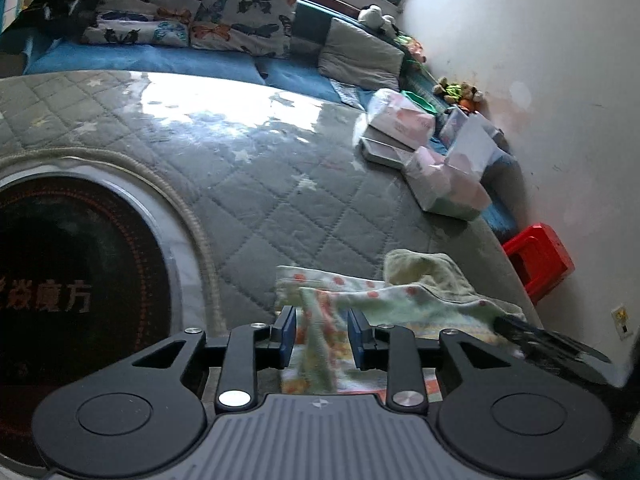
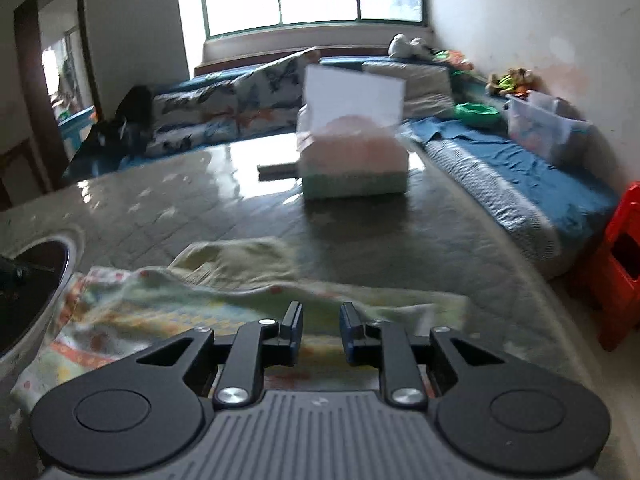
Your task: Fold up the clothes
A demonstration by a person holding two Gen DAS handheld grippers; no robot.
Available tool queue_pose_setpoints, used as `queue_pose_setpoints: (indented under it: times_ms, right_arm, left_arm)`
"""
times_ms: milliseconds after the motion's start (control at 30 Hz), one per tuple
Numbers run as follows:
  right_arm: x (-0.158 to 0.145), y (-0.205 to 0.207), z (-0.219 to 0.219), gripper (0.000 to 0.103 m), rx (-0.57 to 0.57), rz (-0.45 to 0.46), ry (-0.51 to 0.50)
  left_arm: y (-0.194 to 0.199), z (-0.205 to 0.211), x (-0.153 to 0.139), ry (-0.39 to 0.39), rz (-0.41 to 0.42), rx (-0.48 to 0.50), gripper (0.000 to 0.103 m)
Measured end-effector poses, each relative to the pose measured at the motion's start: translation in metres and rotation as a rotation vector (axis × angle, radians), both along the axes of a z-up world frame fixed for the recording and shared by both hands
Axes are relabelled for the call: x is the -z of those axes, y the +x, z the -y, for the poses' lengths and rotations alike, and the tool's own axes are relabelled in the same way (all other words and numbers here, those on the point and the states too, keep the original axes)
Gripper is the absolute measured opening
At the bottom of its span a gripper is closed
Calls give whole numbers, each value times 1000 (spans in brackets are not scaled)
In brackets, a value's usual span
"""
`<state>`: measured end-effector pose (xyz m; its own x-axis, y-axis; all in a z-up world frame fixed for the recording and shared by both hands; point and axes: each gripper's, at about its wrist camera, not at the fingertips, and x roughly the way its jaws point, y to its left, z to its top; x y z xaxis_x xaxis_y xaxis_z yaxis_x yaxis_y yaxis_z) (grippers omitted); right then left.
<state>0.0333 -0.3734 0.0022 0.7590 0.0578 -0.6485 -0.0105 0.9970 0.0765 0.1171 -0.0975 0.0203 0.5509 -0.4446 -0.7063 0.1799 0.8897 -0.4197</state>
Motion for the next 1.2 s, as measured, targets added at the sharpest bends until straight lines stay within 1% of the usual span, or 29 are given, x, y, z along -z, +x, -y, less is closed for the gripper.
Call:
queue_pose_setpoints:
  times_ms: [67, 200, 300, 400, 600, 767, 833, 933, 1067, 1200]
  right_arm:
    - [6, 7, -5, 21, -3, -9, -7]
    - [4, 13, -4, 30, 5, -2, -7]
    - [0, 11, -4, 32, -4, 6, -14]
    - [-3, 8, -8, 32, -32, 9, -7]
    - [1, 22, -18, 32, -46, 4, -20]
    - [7, 29, -20, 32, -52, -5, -26]
    - [6, 28, -19, 32, -50, -2, -25]
    - [-3, 17, -20, 32, -52, 12, -18]
    - [-15, -11, -31, 32, -118, 18, -22]
    - [-18, -38, -41, 32, -156, 14, -19]
  left_arm:
    - [0, 7, -1, -14, -5, 23, 31]
    - [0, 24, -1, -42, -12, 73, 31]
    - [1, 39, -1, -64, -17, 117, 31]
    - [3, 57, 1, -69, -19, 152, 31]
    - [20, 77, 9, -80, -25, 149, 30]
    - [37, 80, 25, -93, -77, 118, 28]
    - [37, 77, 25, -107, -75, 114, 28]
    - [32, 74, 22, -116, -67, 121, 30]
    - [16, 69, 13, -122, -45, 151, 30]
    - [-8, 65, 5, -112, -20, 194, 30]
